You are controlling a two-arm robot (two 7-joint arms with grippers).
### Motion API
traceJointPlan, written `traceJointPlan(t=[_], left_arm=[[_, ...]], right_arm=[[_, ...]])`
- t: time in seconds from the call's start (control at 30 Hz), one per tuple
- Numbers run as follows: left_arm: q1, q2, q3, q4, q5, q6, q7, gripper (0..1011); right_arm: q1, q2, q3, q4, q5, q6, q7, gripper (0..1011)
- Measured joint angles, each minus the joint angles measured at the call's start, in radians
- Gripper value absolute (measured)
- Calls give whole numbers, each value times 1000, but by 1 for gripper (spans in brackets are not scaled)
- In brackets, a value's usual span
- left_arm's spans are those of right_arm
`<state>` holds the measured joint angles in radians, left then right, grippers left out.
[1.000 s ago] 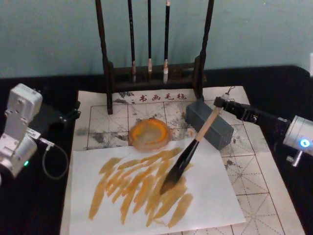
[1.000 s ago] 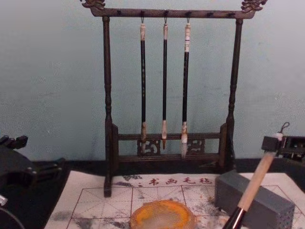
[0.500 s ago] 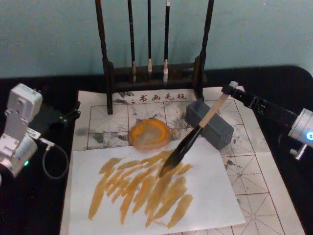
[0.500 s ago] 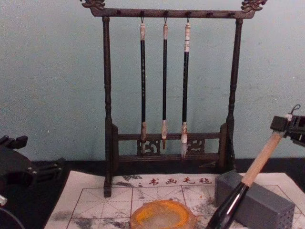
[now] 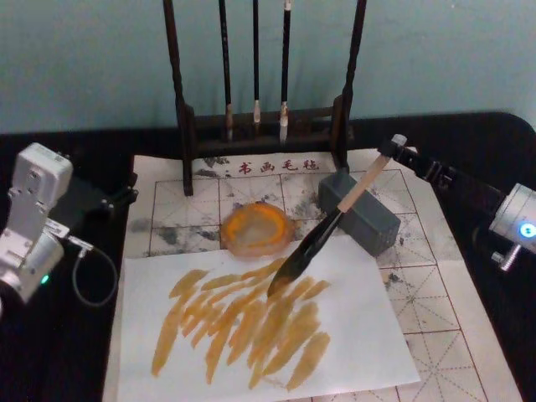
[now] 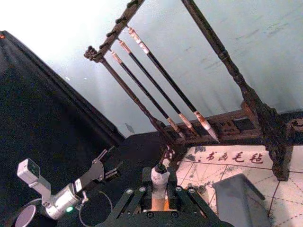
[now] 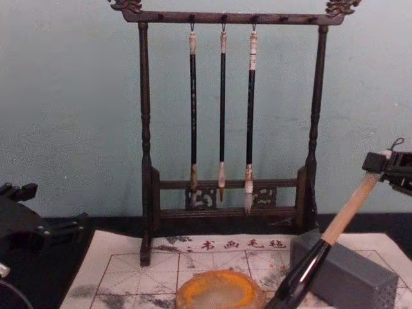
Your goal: Pick up the brush from the inkstone, write on the paper, then place the brush back to its original position.
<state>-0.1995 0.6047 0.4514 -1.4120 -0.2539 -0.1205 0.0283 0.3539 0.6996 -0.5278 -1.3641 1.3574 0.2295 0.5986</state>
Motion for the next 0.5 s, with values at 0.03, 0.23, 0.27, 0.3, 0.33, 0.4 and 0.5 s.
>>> traceJointPlan(t=[0.03, 0.23, 0.27, 0.3, 0.33, 0.4, 0.5], left_arm=[[0, 0, 0, 0, 0, 0, 0, 1001], [0, 0, 0, 0, 0, 0, 0, 1001], [0, 0, 0, 0, 0, 0, 0, 1001], [0, 0, 0, 0, 0, 0, 0, 1001], [0, 0, 0, 0, 0, 0, 0, 1001], [0, 0, 0, 0, 0, 0, 0, 1001], [0, 0, 0, 0, 0, 0, 0, 1001]], right_arm=[[0, -2, 0, 0, 2, -1, -2, 200], [-5, -10, 3, -2, 14, -6, -18, 200], [-8, -13, 4, -4, 18, -9, -24, 200], [-9, -15, 5, -5, 19, -10, -27, 200], [-10, -16, 5, -6, 21, -12, -30, 200], [-12, -21, 7, -8, 25, -16, -38, 200], [-15, -28, 10, -11, 30, -22, -51, 200]])
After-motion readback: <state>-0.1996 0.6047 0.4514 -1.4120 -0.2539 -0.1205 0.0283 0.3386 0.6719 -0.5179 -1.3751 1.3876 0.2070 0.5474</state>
